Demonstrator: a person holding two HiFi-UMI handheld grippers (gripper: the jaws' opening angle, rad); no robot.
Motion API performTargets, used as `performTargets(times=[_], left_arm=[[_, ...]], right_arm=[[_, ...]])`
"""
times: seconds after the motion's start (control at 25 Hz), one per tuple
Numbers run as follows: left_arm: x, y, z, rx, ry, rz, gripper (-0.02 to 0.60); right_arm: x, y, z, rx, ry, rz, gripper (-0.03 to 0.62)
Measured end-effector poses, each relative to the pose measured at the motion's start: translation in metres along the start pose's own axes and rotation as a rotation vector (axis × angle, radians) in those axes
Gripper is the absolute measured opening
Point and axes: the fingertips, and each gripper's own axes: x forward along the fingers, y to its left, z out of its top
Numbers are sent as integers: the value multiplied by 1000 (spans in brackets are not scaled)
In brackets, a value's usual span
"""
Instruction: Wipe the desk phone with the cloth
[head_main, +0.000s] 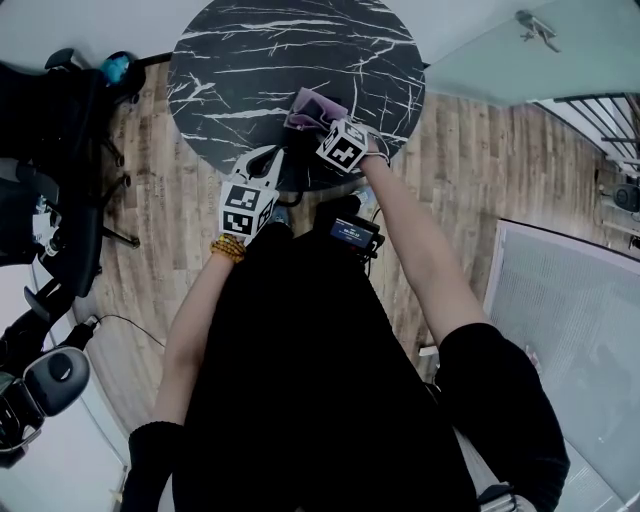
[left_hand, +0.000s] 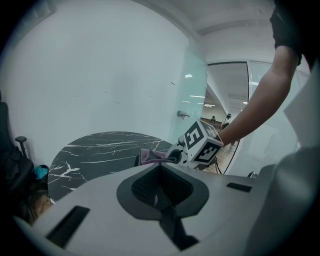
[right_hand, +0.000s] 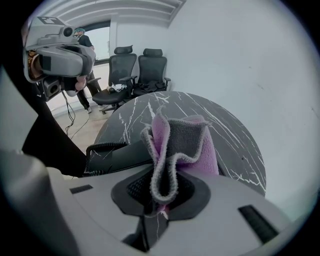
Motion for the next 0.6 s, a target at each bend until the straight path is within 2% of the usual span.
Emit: performTargets(times=[0.6], left_arm=[[2,3,-2,-1,4,0,13]], right_arm=[[0,2,-2,34,-5,-19,55]])
